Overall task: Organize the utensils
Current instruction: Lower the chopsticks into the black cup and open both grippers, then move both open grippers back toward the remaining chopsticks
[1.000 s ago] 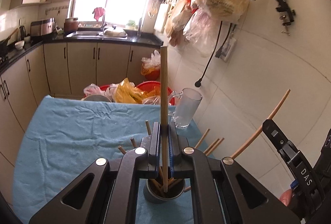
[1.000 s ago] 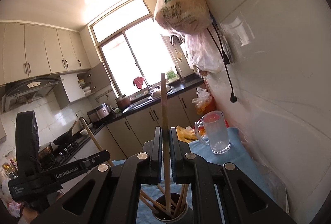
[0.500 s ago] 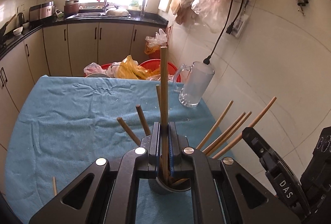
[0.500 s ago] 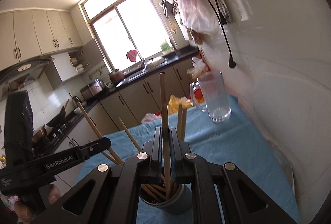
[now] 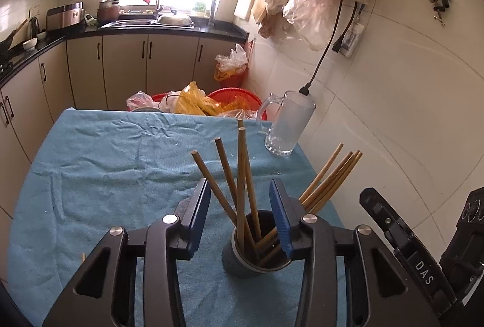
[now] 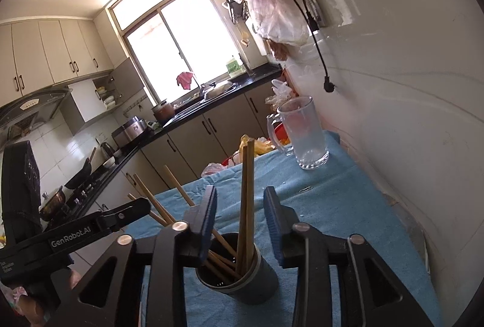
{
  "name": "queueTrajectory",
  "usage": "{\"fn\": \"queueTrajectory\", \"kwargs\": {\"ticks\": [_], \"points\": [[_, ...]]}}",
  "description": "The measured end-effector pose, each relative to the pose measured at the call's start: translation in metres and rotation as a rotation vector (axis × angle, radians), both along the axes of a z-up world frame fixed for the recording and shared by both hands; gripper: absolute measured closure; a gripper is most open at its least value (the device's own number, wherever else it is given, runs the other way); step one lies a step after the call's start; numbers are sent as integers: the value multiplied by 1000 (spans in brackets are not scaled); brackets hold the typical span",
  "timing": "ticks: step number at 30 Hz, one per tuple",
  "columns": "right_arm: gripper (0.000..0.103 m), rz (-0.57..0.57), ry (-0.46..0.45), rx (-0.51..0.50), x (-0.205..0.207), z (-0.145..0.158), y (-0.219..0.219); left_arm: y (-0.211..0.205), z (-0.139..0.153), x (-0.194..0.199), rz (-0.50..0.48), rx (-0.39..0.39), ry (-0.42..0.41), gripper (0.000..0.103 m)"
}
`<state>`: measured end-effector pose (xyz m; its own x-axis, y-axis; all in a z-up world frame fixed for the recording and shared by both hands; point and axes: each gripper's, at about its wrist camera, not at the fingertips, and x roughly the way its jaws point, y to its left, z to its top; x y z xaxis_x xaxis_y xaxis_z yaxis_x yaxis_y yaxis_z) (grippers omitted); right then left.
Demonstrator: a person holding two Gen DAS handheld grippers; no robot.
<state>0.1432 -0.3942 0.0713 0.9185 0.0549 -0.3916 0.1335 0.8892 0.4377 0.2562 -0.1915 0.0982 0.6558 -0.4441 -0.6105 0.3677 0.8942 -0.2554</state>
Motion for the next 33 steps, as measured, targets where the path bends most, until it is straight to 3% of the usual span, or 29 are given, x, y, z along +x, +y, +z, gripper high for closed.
{"fn": "queueTrajectory", "kwargs": {"ticks": [2, 4, 6, 11, 16, 20, 27, 30, 33], "points": [[59, -10, -4, -9, -7, 3, 0, 5, 3, -4, 8, -7, -6, 60], [42, -25, 0, -30, -15, 5, 2, 13, 6, -11, 34, -16, -18, 46], [32, -42, 10, -52, -22, 4, 3, 25, 9, -19, 62, -28, -37, 40], [25, -25, 79, -84, -33, -11, 14, 54, 7, -38, 102, -20, -52, 37], [15, 38, 137, -125, -43, -32, 43, 89, -16, -59, 141, 14, -17, 35], [14, 104, 191, -128, -47, -51, 68, 122, -49, -73, 176, 52, 56, 34], [14, 228, 283, -151, -41, -79, 119, 193, -116, -83, 257, 67, 259, 34], [14, 279, 301, -139, -39, -85, 135, 212, -135, -78, 268, 60, 338, 35], [16, 309, 311, -128, -37, -88, 142, 212, -146, -76, 246, 70, 367, 40]]}}
